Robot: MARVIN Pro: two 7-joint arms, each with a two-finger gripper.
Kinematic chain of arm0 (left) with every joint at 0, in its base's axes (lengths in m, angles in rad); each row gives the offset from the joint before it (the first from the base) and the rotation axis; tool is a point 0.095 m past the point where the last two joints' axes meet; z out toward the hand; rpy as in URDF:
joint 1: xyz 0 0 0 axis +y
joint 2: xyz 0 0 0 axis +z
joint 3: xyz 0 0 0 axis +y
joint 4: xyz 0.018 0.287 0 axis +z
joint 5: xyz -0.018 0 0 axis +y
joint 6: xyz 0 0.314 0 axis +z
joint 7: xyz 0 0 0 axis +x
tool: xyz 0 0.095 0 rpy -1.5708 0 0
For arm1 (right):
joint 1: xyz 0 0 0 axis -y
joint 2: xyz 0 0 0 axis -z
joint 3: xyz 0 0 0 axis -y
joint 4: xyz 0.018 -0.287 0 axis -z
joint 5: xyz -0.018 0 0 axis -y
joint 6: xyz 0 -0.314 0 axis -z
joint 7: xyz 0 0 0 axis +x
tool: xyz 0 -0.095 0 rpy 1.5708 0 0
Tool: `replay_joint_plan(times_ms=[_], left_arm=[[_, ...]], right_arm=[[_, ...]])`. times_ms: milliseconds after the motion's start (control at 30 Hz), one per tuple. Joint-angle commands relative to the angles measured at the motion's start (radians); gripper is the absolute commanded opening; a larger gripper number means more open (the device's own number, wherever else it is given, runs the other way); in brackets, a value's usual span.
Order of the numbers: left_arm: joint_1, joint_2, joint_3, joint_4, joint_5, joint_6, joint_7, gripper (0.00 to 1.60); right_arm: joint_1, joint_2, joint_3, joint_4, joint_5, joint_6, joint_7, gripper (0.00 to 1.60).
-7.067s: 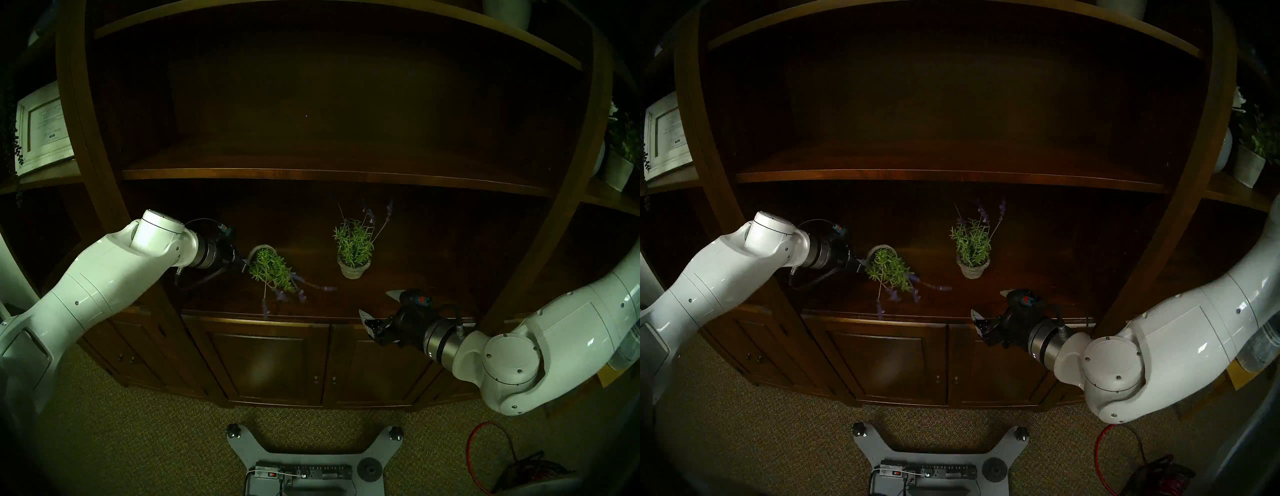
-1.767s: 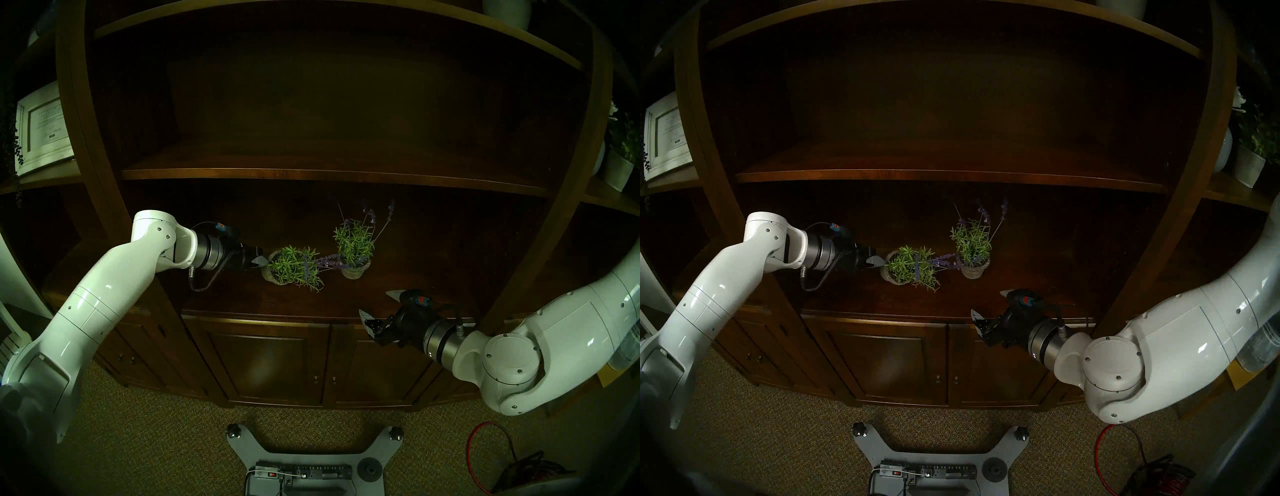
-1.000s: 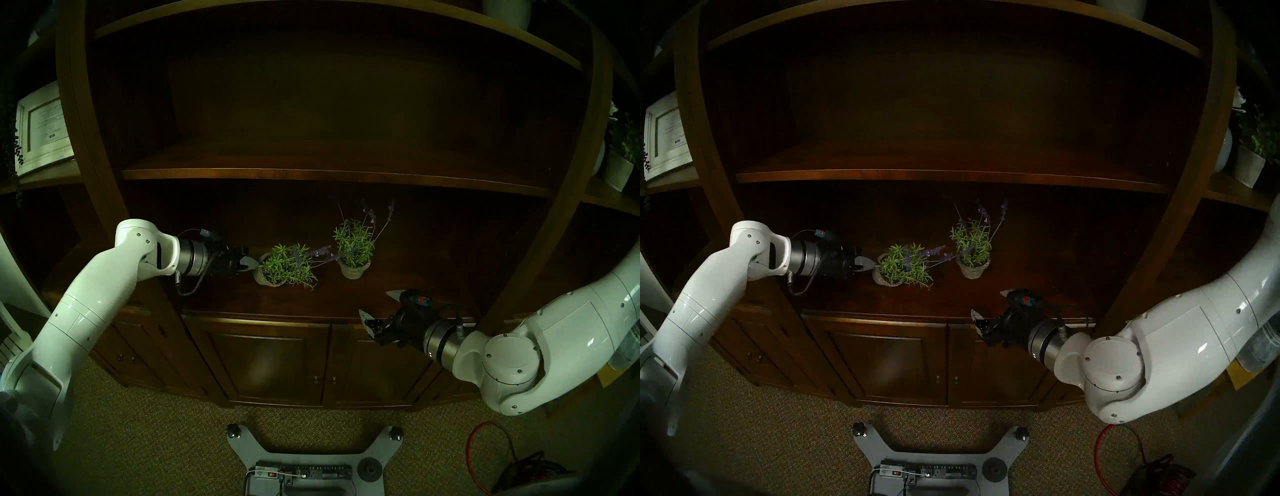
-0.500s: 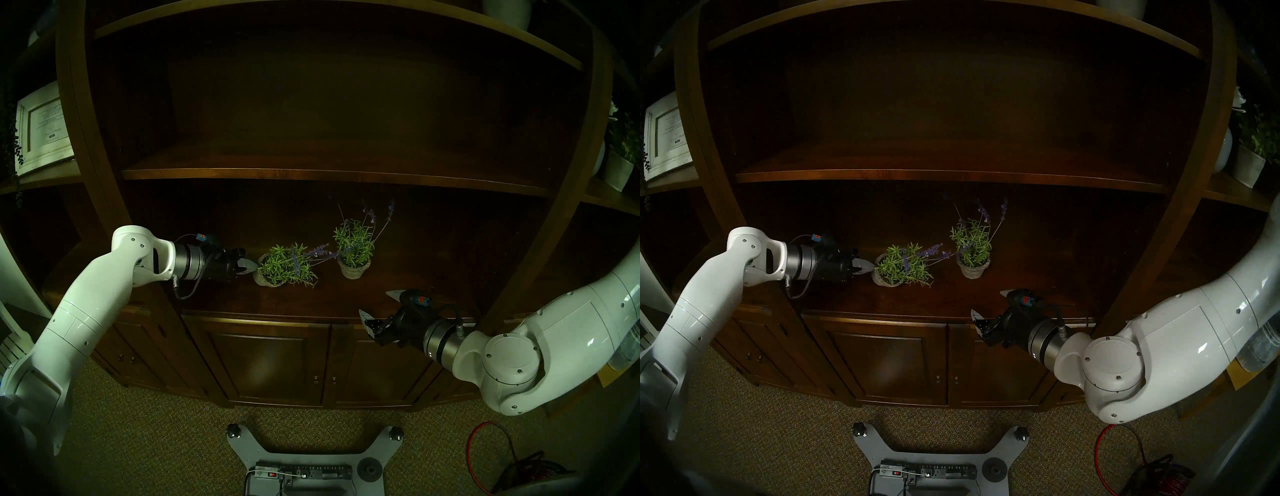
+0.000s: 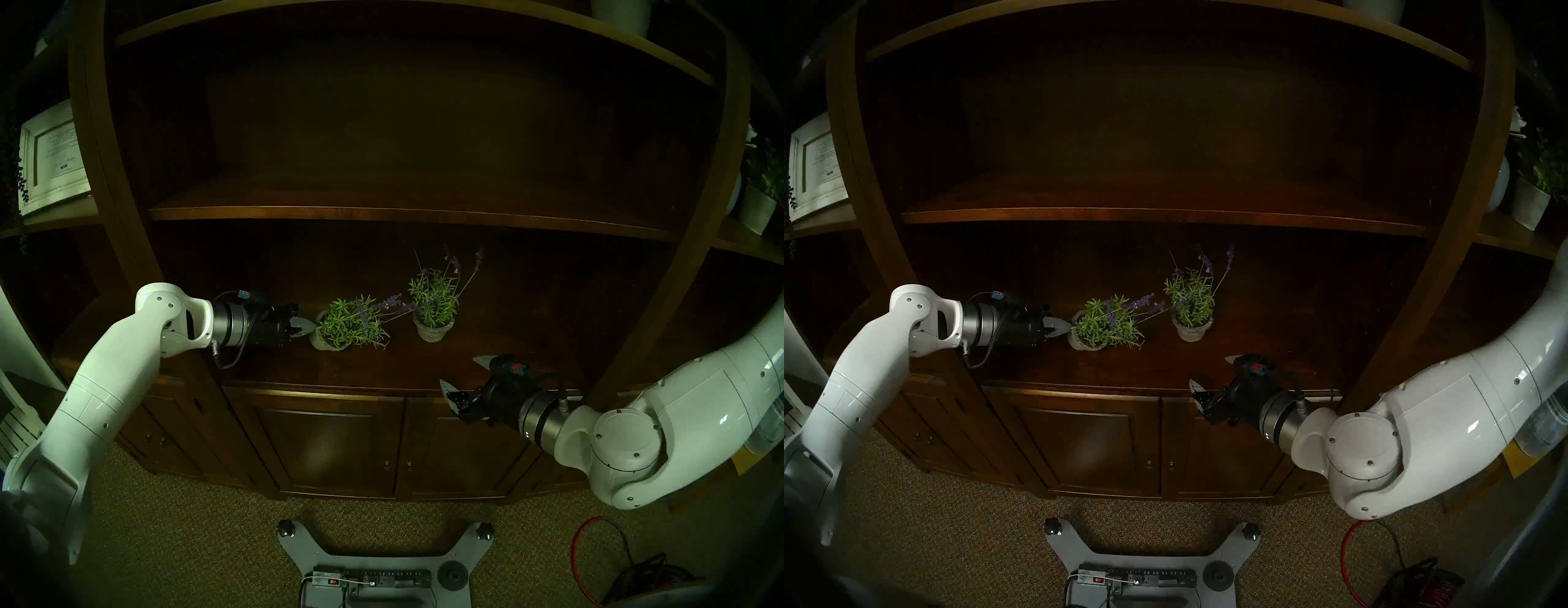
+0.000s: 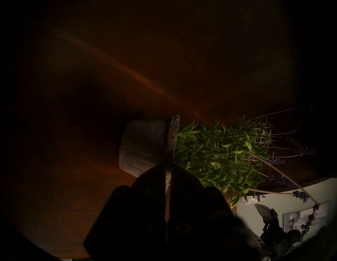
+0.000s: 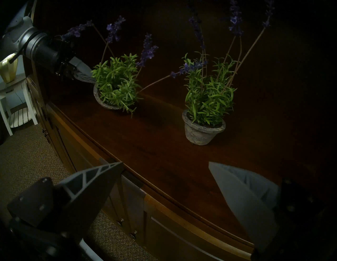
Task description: Place the fake decorative plant upright
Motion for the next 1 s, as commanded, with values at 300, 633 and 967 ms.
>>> replay_joint_plan(times_ms=[300, 633, 967], left_arm=[[0.005, -0.016, -0.053, -0.012, -0.082, -0.017, 0.027, 0.00], [0.013, -0.015, -0.073, -0.002, -0.106, -0.021, 0.048, 0.00], [0.076, -0.004, -0.099, -0.032, -0.146, -0.041, 0.089, 0.00]], right_arm=[[0.014, -0.002, 0.015, 0.001, -0.010, -0.008, 0.002, 1.60], [0.014, -0.002, 0.015, 0.001, -0.009, -0.008, 0.002, 1.60], [0.014, -0.002, 0.015, 0.001, -0.010, -0.009, 0.002, 1.60]])
